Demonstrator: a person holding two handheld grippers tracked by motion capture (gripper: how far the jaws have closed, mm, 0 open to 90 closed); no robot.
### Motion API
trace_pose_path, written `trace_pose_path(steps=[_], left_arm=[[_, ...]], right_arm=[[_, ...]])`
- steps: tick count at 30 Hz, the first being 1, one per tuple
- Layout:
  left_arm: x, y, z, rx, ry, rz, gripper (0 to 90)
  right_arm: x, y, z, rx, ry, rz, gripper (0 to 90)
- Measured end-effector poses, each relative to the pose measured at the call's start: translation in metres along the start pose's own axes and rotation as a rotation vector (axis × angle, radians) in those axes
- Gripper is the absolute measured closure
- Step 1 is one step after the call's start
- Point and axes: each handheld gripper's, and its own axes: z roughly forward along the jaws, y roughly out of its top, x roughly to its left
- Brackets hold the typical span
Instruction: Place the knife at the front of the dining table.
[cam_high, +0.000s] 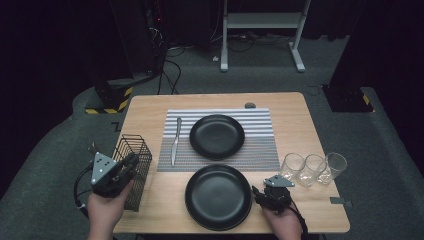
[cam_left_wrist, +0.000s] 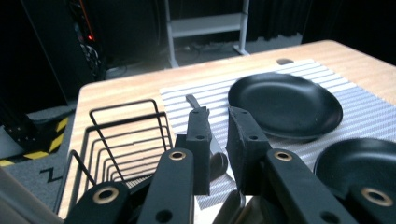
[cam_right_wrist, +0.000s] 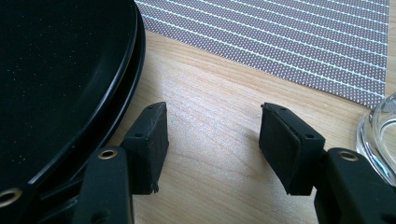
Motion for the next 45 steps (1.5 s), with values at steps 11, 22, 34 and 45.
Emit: trace_pose_path(steps=[11, 22, 34, 45], left_arm=[[0.0, 0.001, 0.001, 0.032, -0.001, 0.018, 83.1], [0.009, 0.012, 0.001, 0.036, 0.042, 0.041, 84.2], [0.025, 0.016, 0.008, 0.012, 0.1, 0.018, 83.5], [0.03, 0.013, 0.021, 0.039, 0.117, 0.018, 82.7]], right_arm=[[0.0, 0.0, 0.0, 0.0, 0.0, 0.0, 42.0], [0.0, 0.0, 0.0, 0.0, 0.0, 0.0, 41.9], [0.0, 0.0, 0.0, 0.0, 0.0, 0.0, 41.9], [0.0, 0.0, 0.0, 0.001, 0.0, -0.002, 41.7]])
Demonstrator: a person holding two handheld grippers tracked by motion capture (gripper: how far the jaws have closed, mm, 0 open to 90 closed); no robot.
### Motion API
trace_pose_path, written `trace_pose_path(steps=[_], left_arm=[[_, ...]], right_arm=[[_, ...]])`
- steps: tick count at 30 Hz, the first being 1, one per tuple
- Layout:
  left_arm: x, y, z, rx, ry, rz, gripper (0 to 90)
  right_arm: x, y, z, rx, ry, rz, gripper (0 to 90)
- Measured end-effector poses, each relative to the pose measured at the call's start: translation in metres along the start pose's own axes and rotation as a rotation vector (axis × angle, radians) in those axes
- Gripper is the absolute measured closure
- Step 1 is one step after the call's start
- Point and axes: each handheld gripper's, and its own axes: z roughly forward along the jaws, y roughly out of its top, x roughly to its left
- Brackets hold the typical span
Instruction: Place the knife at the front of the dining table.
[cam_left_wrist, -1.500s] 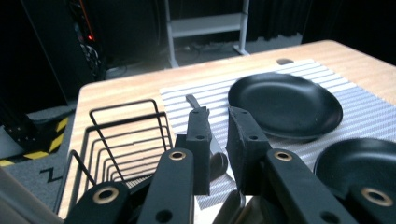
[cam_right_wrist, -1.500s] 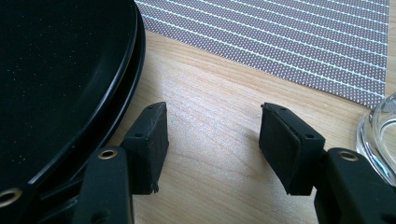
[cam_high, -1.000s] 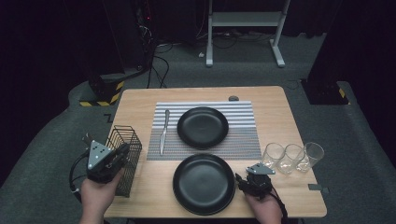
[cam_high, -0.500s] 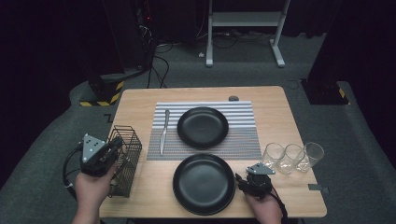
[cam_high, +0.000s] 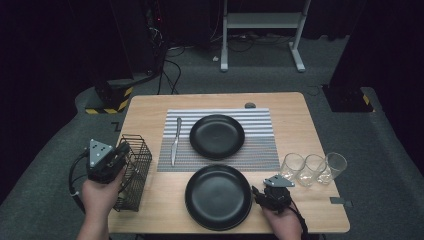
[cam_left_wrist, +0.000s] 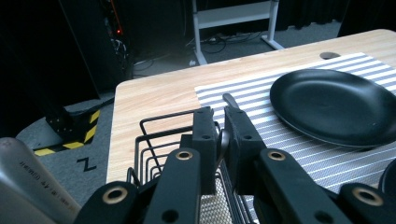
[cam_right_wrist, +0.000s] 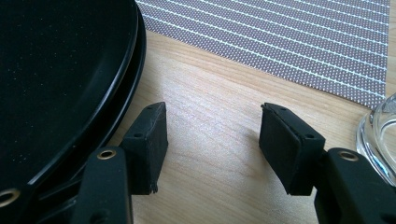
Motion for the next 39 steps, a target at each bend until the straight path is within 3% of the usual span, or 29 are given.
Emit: trace_pose_path(steps=[14, 17, 22, 24, 26, 29, 32, 39], left_arm=[[-0.001, 0.001, 0.009, 0.066, 0.007, 0.024, 80.0], [-0.001, 0.001, 0.01, 0.068, 0.005, 0.032, 82.2], [-0.004, 0.001, 0.008, 0.055, 0.037, 0.057, 84.4], [-0.003, 0.001, 0.006, 0.04, 0.044, 0.053, 85.7], [-0.001, 0.002, 0.004, 0.022, 0.019, 0.021, 86.1], [0.0, 0.002, 0.002, 0.01, 0.031, 0.023, 86.2], [0.002, 0.002, -0.001, -0.002, 0.013, 0.005, 86.2], [0.004, 0.0, 0.003, 0.02, -0.007, -0.008, 86.1]], right_arm=[[0.0, 0.0, 0.0, 0.0, 0.0, 0.0, 41.7], [0.0, 0.0, 0.0, 0.0, 0.0, -0.001, 41.7], [0.0, 0.0, 0.0, 0.0, 0.0, -0.001, 41.6], [0.0, 0.0, 0.0, 0.0, 0.0, -0.001, 41.6], [0.0, 0.0, 0.0, 0.0, 0.0, -0.001, 41.6], [0.0, 0.0, 0.0, 0.0, 0.0, -0.001, 41.7], [0.0, 0.0, 0.0, 0.0, 0.0, -0.001, 41.6], [0.0, 0.0, 0.0, 0.0, 0.0, -0.001, 41.6]])
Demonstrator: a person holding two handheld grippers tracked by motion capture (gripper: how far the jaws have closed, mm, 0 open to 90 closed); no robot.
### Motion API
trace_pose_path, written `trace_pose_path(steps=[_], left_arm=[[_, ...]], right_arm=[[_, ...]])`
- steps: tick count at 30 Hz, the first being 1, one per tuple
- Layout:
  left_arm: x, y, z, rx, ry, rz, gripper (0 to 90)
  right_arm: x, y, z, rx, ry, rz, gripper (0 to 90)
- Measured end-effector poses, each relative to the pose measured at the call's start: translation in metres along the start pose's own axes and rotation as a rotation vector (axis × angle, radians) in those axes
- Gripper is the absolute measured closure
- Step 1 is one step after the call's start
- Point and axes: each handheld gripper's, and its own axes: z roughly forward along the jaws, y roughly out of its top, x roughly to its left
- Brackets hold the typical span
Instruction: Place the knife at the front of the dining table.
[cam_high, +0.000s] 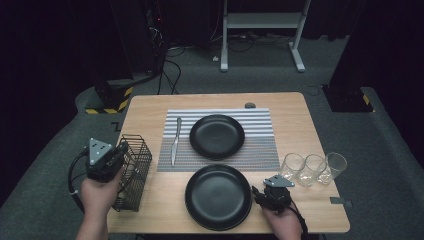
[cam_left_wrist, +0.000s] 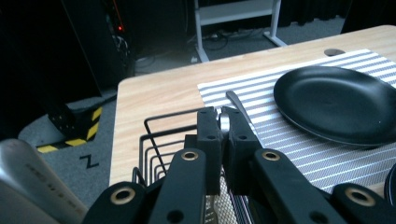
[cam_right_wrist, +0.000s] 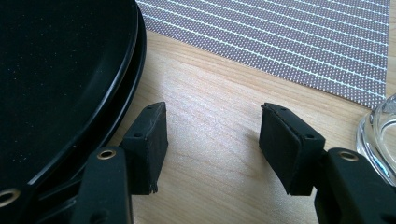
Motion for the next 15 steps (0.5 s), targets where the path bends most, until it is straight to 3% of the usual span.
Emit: trace_pose_path(steps=[8, 15], left_arm=[[-0.002, -0.001, 0.001, -0.005, 0.005, 0.012, 85.8], [0.005, 0.0, -0.015, -0.112, 0.024, -0.034, 86.1]], right_arm=[[0.0, 0.0, 0.0, 0.0, 0.0, 0.0, 41.7], [0.0, 0.0, 0.0, 0.0, 0.0, 0.0, 41.6]])
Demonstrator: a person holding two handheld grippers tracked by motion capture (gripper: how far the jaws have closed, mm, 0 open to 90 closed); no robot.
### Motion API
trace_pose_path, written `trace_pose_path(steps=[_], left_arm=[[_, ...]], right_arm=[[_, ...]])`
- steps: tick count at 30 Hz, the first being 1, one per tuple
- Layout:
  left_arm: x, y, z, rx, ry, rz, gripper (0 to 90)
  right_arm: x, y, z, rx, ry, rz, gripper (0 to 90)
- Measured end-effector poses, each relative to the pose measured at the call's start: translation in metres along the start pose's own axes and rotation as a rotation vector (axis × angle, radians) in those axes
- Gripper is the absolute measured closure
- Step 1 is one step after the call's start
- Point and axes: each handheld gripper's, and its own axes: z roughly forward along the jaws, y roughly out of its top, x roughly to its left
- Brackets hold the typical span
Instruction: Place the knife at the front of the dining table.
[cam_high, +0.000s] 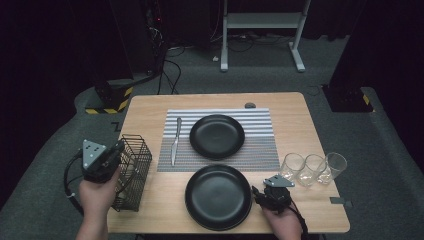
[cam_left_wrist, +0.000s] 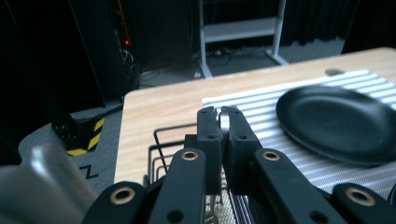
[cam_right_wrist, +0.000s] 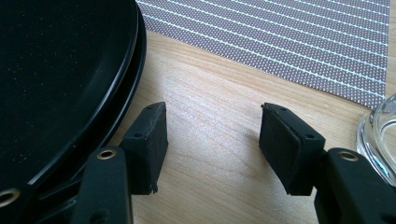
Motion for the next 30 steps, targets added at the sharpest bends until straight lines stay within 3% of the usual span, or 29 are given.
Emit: trace_pose_path(steps=[7, 17, 28, 30], left_arm=[[0.004, -0.002, -0.01, -0.058, -0.009, -0.022, 86.1], [0.004, -0.006, -0.026, -0.181, -0.03, -0.088, 86.1], [0.006, 0.003, -0.016, -0.229, -0.04, -0.127, 86.1], [0.005, 0.004, -0.014, -0.232, -0.029, -0.118, 86.1]], right_arm=[[0.0, 0.0, 0.0, 0.0, 0.0, 0.0, 41.7], [0.0, 0.0, 0.0, 0.0, 0.0, 0.0, 41.6], [0.0, 0.0, 0.0, 0.0, -0.001, 0.001, 41.6], [0.0, 0.0, 0.0, 0.0, -0.001, 0.001, 41.6]])
